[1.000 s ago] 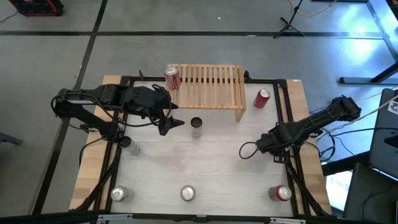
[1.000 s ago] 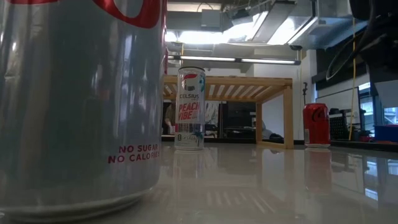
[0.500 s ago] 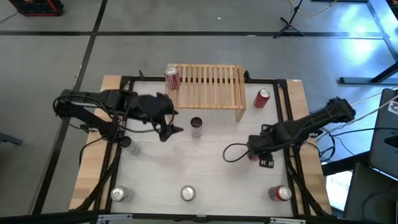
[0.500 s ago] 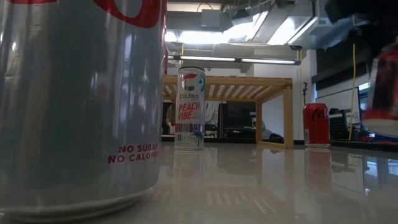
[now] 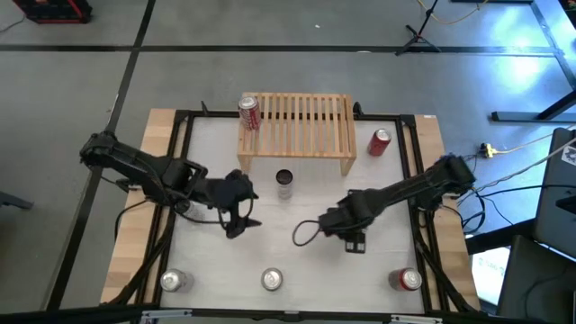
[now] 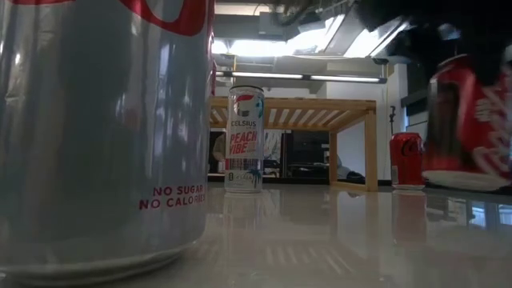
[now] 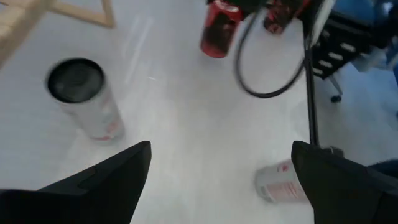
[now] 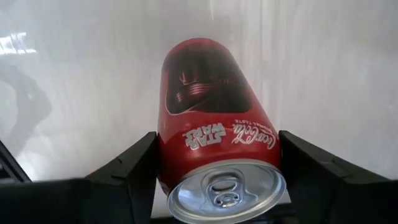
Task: Place canned beverage on shelf
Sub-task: Put the red soda can on the shelf aligned with the red soda can
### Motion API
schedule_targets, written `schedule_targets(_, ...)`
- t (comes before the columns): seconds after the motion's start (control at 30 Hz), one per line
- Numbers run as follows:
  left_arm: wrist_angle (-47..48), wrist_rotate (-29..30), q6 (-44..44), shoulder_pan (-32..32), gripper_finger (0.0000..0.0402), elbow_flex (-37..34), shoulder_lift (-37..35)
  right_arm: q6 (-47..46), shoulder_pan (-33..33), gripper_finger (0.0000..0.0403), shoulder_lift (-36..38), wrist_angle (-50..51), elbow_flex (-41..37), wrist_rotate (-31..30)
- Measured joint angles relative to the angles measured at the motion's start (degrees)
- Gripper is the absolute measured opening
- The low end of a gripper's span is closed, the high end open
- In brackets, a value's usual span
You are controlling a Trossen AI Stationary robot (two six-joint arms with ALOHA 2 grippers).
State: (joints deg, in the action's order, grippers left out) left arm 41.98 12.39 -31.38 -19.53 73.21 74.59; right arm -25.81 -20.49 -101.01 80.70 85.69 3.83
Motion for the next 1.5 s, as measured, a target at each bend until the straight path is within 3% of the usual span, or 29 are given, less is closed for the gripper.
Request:
schedule_targets(0.3, 1.07, -3.05, -1.42, -6.08, 0.0377, 0.0, -1.7, -0.87, 4.16, 0.0257, -11.23, 0.85, 13.39, 0.7)
schedule_targets(0.5, 1.07, -3.09, -1.51, -7.83, 0.0377, 0.0, -2.57, -0.9, 5.27, 0.026, -15.61, -0.06, 17.63, 1.73)
schedule_targets(0.83, 1.03, -3.07, -1.21, -8.61, 0.0377, 0.0, -2.72, -1.13, 5.16, 0.0374, -16.15, -2.98, 19.66, 1.75)
schedule_targets(1.1, 1.03, -2.87, -0.39, -8.59, 0.0377, 0.0, -2.72, 1.64, 2.7, 0.0393, -11.42, 1.62, 24.19, -1.56)
schedule_targets(1.3, 1.03, -2.87, 0.17, -8.59, 0.0377, 0.0, -2.72, -5.31, -2.66, 0.0386, -1.4, -3.93, 17.52, -10.56)
schedule_targets(1.5, 1.0, -2.85, 1.94, -8.59, 0.0377, 0.0, -2.72, -13.6, -8.42, 0.0385, 10.14, -21.84, -2.51, -18.36)
